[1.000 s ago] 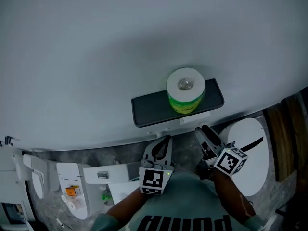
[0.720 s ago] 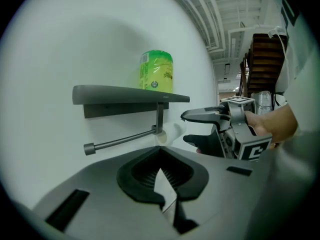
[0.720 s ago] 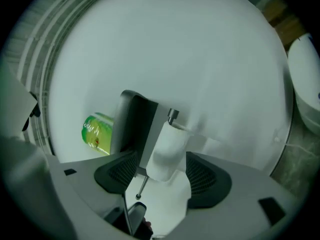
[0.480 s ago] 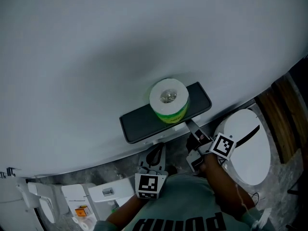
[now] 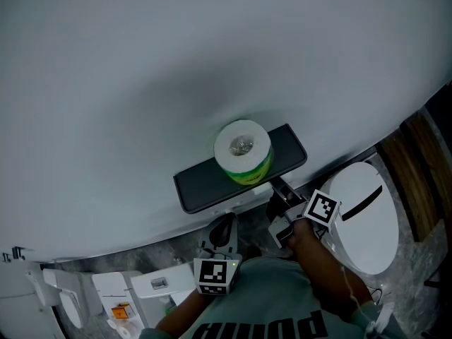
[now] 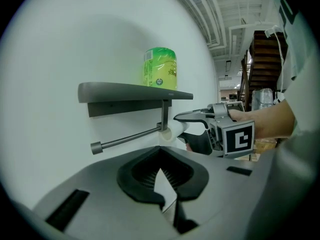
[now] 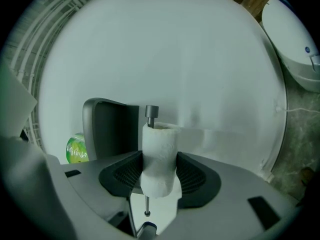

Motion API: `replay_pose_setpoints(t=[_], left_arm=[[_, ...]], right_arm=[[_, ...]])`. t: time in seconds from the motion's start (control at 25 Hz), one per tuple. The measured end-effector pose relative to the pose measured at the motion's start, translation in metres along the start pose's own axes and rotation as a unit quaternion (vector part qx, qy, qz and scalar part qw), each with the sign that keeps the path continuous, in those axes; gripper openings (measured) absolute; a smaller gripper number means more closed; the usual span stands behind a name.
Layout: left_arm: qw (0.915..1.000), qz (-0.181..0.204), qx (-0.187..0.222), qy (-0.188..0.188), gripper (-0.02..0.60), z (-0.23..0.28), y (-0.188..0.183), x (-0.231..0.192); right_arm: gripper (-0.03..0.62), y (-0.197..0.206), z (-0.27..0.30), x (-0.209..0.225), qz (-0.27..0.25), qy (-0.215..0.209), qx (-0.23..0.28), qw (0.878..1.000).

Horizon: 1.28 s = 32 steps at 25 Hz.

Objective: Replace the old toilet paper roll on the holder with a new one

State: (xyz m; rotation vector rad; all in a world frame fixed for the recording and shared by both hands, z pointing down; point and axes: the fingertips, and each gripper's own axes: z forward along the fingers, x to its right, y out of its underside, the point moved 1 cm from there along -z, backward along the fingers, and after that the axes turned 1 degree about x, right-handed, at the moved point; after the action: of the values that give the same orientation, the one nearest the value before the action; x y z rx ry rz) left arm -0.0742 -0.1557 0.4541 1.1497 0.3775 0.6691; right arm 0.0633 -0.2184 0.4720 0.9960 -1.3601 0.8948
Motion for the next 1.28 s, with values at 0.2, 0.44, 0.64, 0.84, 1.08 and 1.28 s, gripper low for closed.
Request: replay_pose_setpoints(t=[0.2,0.44,0.64,0.84,1.08,1.28], left_arm=[[1.0,-0.001,0.001,-0.009,0.005,-0.003,-0.001,-0.001],[0.9999,-0.008,0.005,-0.013,0.005,0.001,-0.002,0.001],[0.9997,-0.015,0.016,-0.014,0.005,0.007,-0.012,0.007],[0.9996,-0.016,0.022,-0.008,0.004,0.014,-0.02,0.02],[0.9994,-0.023,0.024,-0.001,0.005,0.025,-0.024,0.038],[0.9993,-0.028,0.026,0.004,0.005,0.035,-0.027,0.055]], right_arm=[[0.212,-0.005,-0.001,-0.004,-0.002,-0.003,0.008,1.0],[0.209,-0.017,-0.004,-0.008,-0.014,-0.006,0.015,1.0],[0.209,-0.031,-0.011,-0.011,-0.018,-0.006,0.024,1.0],[0.209,-0.049,-0.019,-0.011,-0.024,-0.004,0.034,0.999],[0.207,-0.076,-0.033,-0.01,-0.032,0.002,0.046,0.998],[0.207,-0.095,-0.042,-0.01,-0.043,0.006,0.047,0.998]])
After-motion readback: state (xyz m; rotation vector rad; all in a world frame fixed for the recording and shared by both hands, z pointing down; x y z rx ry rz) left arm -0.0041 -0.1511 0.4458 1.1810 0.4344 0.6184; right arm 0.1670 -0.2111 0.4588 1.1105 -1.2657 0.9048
